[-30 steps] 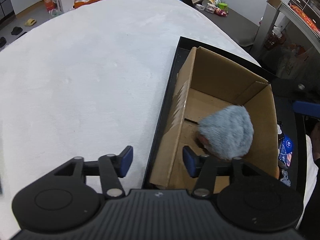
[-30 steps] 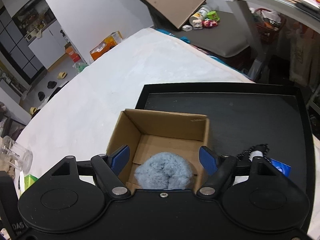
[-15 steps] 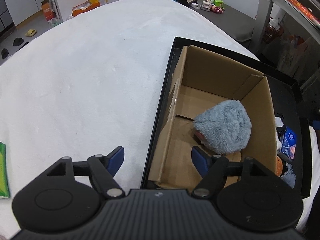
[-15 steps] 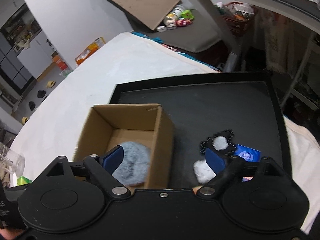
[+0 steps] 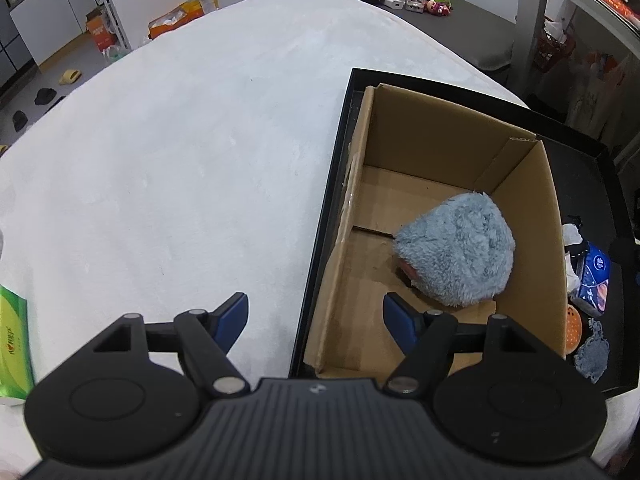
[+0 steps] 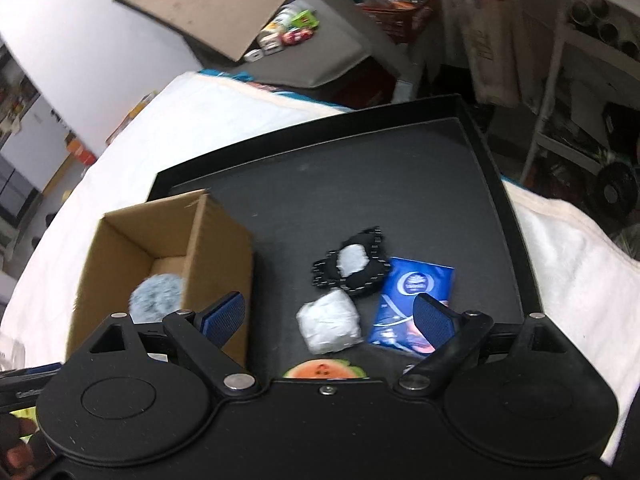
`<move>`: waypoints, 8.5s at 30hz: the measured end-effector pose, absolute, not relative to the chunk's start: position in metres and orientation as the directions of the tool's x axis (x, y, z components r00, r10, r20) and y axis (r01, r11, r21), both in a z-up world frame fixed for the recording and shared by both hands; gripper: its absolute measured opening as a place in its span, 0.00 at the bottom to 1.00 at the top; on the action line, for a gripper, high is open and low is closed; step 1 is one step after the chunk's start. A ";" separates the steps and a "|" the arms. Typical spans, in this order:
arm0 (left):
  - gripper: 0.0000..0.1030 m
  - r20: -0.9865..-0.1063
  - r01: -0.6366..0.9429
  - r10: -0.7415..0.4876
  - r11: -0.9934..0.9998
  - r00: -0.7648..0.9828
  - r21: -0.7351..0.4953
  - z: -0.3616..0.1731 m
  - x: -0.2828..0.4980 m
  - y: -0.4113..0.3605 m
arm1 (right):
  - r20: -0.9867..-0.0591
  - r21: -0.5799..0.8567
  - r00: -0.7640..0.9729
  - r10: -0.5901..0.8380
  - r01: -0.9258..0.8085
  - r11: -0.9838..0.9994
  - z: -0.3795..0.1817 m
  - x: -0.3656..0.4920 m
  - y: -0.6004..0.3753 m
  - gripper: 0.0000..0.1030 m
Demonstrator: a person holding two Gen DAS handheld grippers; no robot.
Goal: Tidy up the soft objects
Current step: 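Move the right tool to the blue Vinda tissue pack and grasp it, then lift the tissue pack with the right tool and carry it over the box, then open the right tool to release the tissue pack into the box, then move the right tool to the blue denim plush and grasp it, then lift the denim plush with the right tool and carry it over the box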
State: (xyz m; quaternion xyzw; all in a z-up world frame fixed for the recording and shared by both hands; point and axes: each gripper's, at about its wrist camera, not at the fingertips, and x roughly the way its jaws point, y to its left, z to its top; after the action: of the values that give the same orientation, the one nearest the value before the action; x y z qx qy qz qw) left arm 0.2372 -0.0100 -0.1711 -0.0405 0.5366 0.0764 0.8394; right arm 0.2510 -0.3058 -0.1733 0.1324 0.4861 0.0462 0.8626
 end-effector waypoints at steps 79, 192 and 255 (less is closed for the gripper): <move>0.70 -0.898 -0.162 0.054 0.987 0.436 -0.019 -0.155 0.232 -0.006 | -0.768 0.193 0.611 0.195 -0.070 0.979 -0.120 0.248 -0.258 0.50; 0.70 -0.916 -0.100 0.200 0.979 0.347 0.176 -0.189 0.236 -0.049 | -0.877 0.310 0.445 0.184 0.228 0.923 -0.241 0.189 -0.345 0.45; 0.70 -0.909 -0.154 0.106 0.987 0.403 0.046 -0.163 0.230 -0.015 | -0.761 0.326 0.618 0.198 0.102 0.940 -0.157 0.212 -0.309 0.12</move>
State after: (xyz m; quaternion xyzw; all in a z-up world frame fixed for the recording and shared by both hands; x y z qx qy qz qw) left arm 0.2305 -0.0152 -0.1626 -0.0224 0.5408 0.0775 0.8372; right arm 0.2123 -0.3087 -0.1568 0.1714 0.4364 0.0272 0.8829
